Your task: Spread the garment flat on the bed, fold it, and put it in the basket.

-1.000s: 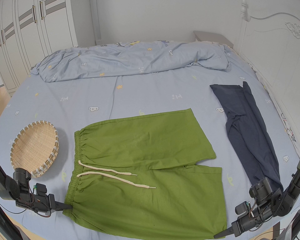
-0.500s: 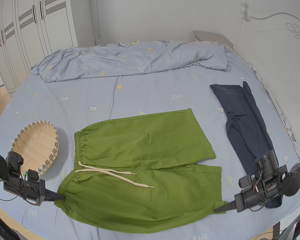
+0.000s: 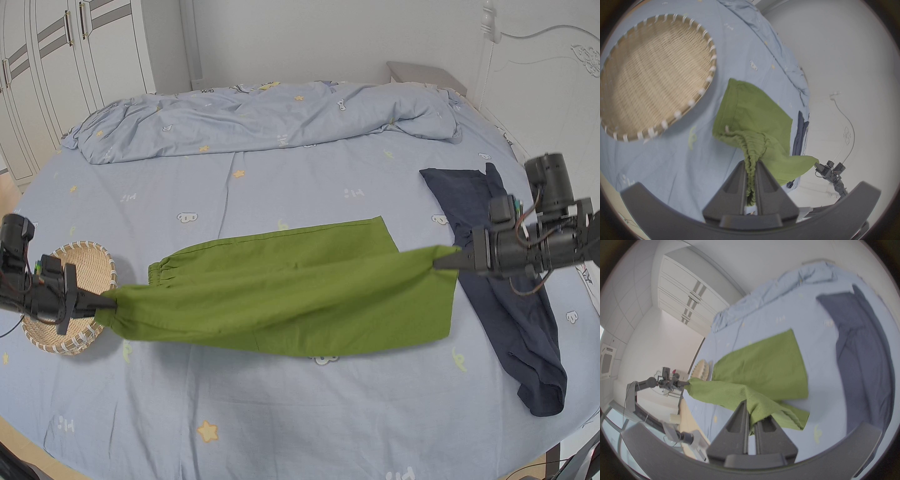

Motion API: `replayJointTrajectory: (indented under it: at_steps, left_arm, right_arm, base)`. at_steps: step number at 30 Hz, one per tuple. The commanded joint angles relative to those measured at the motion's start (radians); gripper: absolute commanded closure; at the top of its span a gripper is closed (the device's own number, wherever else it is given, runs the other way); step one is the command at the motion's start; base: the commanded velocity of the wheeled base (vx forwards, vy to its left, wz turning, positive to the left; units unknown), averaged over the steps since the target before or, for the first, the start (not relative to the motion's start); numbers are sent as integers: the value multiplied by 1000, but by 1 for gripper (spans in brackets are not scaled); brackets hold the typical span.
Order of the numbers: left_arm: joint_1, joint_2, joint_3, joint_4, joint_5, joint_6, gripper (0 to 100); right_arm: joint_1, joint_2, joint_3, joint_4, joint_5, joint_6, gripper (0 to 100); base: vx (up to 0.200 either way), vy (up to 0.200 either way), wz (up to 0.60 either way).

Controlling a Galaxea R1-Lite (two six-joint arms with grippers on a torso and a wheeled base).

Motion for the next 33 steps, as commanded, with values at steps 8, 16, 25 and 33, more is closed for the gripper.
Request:
replayJointTrajectory:
  at_steps: [8, 16, 25, 33]
  left_arm:
    - [-56, 181, -314, 23, 25, -142, 100]
    - [-52, 295, -403, 23, 25, -140, 100]
    - [-56, 370, -481, 23, 25, -139, 100]
    - [-87, 416, -533, 23, 25, -136, 100]
  right_arm:
    - [9, 166, -374, 73, -211, 3, 100]
    - [6, 250, -486, 69, -216, 5, 100]
    - [-13, 358, -535, 50, -228, -3, 100]
    - [-31, 459, -595, -22, -228, -31, 100]
  base:
    - [0, 0, 0]
    - [0, 0, 0]
    - [0, 0, 0]
    - [0, 0, 0]
